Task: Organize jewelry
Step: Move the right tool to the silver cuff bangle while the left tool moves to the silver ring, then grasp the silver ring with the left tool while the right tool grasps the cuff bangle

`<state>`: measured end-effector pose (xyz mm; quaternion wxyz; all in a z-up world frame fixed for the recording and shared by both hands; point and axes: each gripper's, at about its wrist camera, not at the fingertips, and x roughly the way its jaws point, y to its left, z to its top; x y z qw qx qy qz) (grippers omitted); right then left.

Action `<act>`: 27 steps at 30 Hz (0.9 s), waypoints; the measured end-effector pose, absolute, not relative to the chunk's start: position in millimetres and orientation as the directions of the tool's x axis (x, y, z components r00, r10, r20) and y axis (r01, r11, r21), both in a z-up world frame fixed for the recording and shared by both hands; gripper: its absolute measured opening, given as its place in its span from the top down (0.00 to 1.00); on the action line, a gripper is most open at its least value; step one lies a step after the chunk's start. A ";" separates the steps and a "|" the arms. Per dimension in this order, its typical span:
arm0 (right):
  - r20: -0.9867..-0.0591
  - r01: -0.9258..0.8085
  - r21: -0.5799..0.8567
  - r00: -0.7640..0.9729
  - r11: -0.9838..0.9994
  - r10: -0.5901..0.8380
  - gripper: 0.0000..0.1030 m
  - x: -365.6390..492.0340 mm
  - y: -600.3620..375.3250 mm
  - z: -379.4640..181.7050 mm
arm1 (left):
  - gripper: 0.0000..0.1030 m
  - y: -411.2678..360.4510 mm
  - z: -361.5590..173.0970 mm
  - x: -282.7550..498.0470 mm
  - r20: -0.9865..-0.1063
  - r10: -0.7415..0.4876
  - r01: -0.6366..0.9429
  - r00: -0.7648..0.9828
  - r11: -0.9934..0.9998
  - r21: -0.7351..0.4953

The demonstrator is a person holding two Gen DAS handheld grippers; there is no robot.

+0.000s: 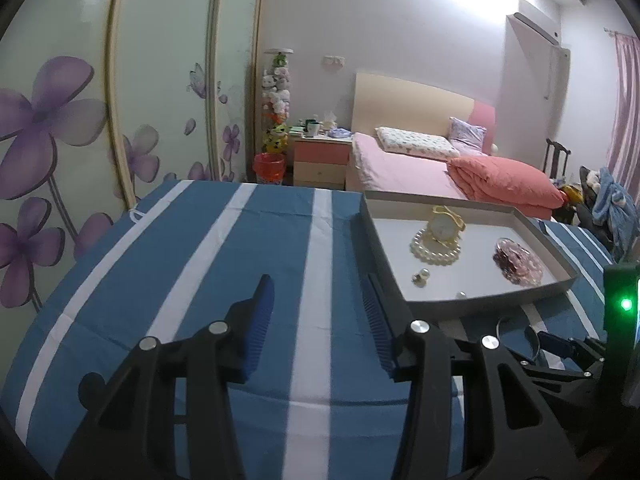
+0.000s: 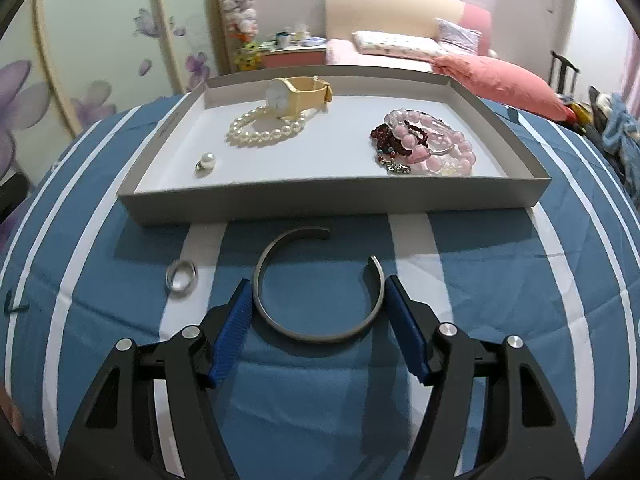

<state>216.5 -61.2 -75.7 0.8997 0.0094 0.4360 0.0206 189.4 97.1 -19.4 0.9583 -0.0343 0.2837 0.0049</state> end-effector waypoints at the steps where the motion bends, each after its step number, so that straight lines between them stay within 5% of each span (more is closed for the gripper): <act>1: -0.784 -0.039 0.035 0.619 0.999 0.051 0.36 214.0 -64.6 -75.7 | 0.55 93.1 -20.2 189.1 -0.549 -0.023 -0.014 0.835 0.998 -0.062; 13: -0.791 0.127 0.035 0.609 0.991 -0.050 0.36 205.2 -171.2 -75.5 | 0.45 9.2 -45.4 180.4 -0.658 -0.167 0.186 0.734 0.982 -0.042; 27: -0.783 0.061 0.060 0.622 0.996 0.009 0.36 194.7 -194.0 -76.7 | 0.53 -30.7 -75.4 211.8 -0.764 -0.112 0.127 0.636 0.991 -0.039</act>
